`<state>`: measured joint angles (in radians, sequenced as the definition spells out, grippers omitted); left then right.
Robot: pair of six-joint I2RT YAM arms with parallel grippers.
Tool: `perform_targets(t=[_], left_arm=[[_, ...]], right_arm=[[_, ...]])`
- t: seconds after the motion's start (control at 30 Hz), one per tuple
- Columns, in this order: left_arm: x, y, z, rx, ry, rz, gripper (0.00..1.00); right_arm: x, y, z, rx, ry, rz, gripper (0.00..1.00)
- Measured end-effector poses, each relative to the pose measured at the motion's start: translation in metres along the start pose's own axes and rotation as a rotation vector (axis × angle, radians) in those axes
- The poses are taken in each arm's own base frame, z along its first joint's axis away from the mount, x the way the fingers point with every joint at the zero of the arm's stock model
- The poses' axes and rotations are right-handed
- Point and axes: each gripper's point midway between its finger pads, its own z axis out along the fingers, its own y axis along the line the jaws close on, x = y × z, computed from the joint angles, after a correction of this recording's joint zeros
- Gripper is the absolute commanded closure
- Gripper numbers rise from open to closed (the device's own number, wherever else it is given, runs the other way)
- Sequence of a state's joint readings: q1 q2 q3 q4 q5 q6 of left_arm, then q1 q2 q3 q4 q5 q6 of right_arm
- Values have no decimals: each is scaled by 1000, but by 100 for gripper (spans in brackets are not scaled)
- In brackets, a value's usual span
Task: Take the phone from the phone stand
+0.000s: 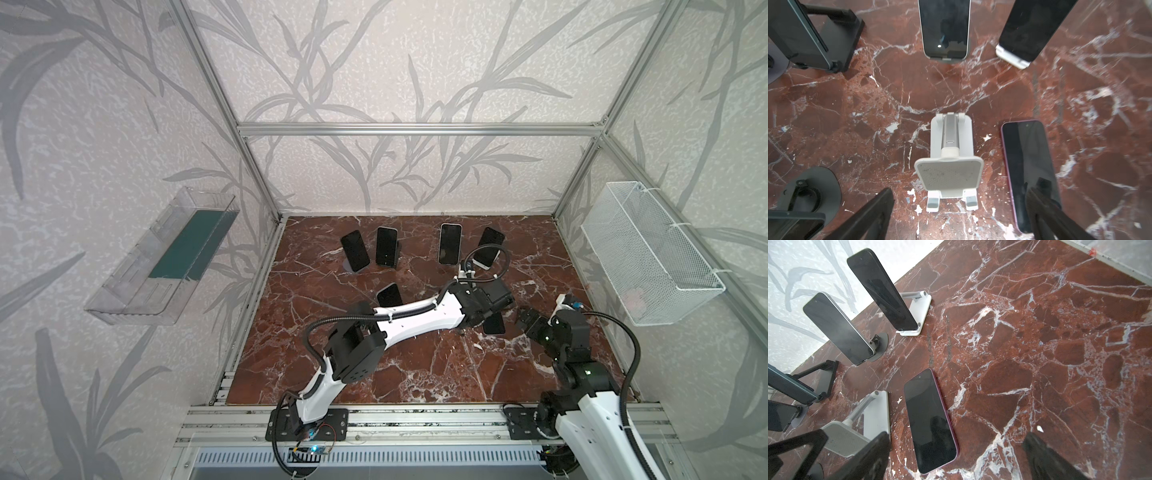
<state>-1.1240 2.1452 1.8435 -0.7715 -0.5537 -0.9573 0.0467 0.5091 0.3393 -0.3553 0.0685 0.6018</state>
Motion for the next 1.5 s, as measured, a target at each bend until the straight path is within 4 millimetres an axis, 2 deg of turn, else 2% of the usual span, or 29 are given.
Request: perform_targets(t=[0.1,0.37,0.57,0.8,0.87,1.03,1.27,1.5], left_arm=[[9,4,8,-28,22,23,1],[15,5,30,-46,31,38,2],[17,6,44,-52,26,42,11],[19,13,57,-59,19,46,20],[18,12,57,-55,13,50,23],[12,8,58,-41,-15,63,39],[9,6,59,-34,-38,98,50],[11,6,47,-25,-59,200,52]], right_arm=[[2,-1,1,3,10,0,1],[10,-5,3,-11,1,18,1],[6,-3,-2,-43,-50,50,1],[12,-6,5,-25,-18,63,1],[12,-6,6,-25,-18,66,1],[16,-9,9,-27,-21,83,1],[19,-13,10,-19,-31,97,1],[18,-12,12,-21,-36,107,1]])
